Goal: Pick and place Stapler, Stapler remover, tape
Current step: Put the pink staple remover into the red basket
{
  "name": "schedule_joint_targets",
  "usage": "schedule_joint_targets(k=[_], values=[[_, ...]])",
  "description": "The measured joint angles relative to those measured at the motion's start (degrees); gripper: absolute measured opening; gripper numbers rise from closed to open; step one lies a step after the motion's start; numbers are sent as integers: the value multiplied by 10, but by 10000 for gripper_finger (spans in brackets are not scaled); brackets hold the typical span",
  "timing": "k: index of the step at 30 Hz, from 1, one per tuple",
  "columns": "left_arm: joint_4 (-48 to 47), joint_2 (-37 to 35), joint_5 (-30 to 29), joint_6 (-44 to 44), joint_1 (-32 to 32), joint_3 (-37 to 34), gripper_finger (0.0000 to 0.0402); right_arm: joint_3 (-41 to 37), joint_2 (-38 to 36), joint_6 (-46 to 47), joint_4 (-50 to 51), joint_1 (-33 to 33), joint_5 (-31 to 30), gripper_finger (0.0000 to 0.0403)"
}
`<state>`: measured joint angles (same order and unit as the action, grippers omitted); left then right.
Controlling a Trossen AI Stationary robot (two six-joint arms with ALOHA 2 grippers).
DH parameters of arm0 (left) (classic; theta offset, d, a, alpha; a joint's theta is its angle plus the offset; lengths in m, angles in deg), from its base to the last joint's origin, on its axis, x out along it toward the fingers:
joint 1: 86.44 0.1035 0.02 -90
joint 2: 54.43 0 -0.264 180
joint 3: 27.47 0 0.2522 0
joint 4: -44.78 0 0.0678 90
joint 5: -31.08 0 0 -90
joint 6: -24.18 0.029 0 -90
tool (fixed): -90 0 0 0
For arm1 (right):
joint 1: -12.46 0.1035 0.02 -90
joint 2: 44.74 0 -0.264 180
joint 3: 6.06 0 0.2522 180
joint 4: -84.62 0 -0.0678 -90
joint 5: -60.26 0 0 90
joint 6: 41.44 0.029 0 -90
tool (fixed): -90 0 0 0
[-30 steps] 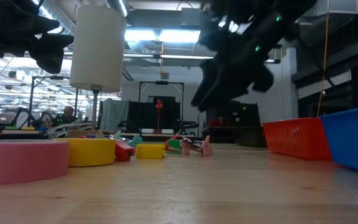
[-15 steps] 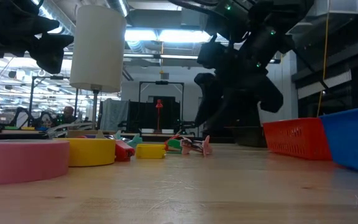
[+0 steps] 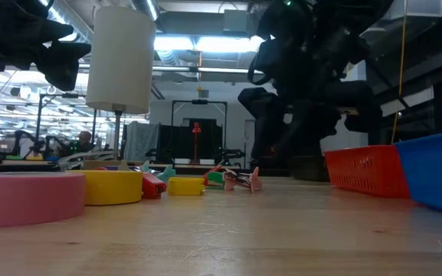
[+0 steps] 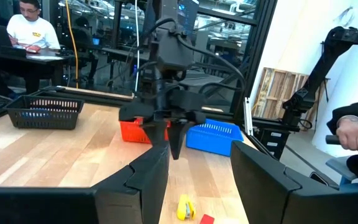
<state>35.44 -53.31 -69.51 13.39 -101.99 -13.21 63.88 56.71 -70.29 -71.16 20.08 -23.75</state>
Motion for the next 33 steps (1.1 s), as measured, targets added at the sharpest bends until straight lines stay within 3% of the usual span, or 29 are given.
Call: schedule_joint_targets(k=[8, 28, 33], values=[[0, 0, 0, 0, 0, 0, 169, 0, 16, -1, -26, 5, -34, 147], [0, 0, 0, 0, 0, 0, 169, -1, 44, 1, -51, 12, -45, 146], [0, 0, 0, 0, 0, 0, 169, -1, 44, 1, -50, 12, -45, 127]])
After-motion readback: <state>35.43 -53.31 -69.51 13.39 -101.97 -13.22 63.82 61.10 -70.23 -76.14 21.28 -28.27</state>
